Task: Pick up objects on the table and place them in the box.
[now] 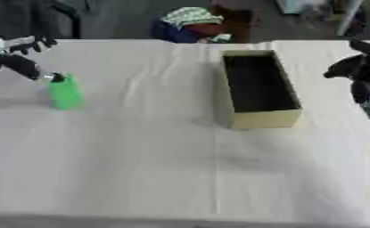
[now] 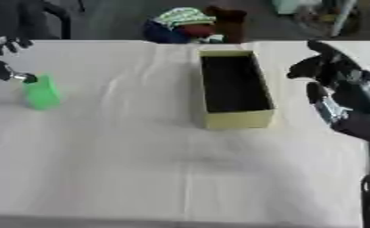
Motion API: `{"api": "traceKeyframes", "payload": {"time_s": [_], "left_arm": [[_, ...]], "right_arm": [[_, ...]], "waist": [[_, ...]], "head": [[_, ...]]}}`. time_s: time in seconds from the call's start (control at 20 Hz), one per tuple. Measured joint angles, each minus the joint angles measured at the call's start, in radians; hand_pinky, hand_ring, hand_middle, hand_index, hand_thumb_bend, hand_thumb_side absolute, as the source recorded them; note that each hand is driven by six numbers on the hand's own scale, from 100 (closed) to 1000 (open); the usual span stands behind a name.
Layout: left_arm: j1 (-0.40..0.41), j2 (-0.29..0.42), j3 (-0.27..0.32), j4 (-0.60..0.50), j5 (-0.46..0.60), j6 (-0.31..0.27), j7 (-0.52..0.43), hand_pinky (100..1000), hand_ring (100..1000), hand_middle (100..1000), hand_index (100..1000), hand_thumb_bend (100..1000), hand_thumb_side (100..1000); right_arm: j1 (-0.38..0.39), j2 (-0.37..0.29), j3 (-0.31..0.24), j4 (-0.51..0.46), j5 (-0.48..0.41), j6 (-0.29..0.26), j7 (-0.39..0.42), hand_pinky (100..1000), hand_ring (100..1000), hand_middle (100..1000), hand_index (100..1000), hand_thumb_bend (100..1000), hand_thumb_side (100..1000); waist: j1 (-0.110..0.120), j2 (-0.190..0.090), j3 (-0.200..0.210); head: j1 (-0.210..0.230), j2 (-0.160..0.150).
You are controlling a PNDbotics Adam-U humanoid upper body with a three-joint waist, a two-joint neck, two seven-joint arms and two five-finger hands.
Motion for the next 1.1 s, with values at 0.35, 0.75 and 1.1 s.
{"api": "traceKeyframes", "payload": {"time_s": [0.35,0.75,1.1], "left_arm": [[0.004,-0.03,0.021,0.027,-0.108,-0.025,-0.006,752,836,860,968,558,576],[0.012,-0.066,0.06,0.089,-0.192,-0.046,-0.017,730,807,829,960,496,630],[0.016,-0.082,0.068,0.118,-0.203,-0.048,-0.024,703,768,786,938,477,640]], "right_arm": [[0.0,0.0,0.0,0.002,-0.002,0.0,0.0,832,738,709,1000,100,463],[0.0,0.0,0.0,0.005,-0.004,0.0,0.0,832,738,709,1000,100,462],[0.0,0.0,0.0,0.005,-0.004,-0.001,0.0,831,738,709,1000,100,463]], "waist": [[-0.002,0.0,0.0],[-0.005,0.001,0.0],[-0.006,0.002,-0.002]], "head": [[0.0,0.0],[0.0,0.0],[0.0,0.0]]}}
